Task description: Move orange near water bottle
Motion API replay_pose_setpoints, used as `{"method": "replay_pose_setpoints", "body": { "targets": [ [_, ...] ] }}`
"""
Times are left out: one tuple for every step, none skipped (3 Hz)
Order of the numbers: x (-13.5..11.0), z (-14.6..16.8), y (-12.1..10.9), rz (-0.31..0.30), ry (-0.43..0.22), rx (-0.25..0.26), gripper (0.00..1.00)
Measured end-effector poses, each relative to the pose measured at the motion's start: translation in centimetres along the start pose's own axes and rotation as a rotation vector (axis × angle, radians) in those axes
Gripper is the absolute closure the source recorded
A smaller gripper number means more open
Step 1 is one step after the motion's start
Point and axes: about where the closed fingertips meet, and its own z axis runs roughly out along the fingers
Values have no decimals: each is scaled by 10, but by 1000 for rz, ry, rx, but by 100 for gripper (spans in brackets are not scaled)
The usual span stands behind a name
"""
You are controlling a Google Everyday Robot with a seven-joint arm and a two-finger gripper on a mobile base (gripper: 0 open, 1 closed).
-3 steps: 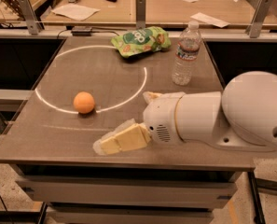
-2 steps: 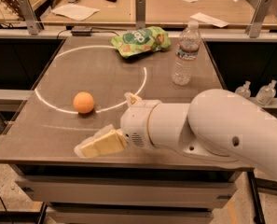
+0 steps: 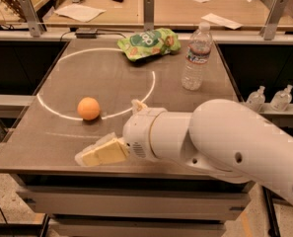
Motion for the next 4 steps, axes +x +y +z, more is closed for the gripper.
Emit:
{"method": "replay_pose_setpoints", "body": {
  "targets": [
    [1,15,-9,12,-3,64,0],
    [2,28,-25,17,-10,114,0],
    [3,41,-36,19,-15,128,0],
    [-1,57,-42,14,-22,111,0]
  ]
}}
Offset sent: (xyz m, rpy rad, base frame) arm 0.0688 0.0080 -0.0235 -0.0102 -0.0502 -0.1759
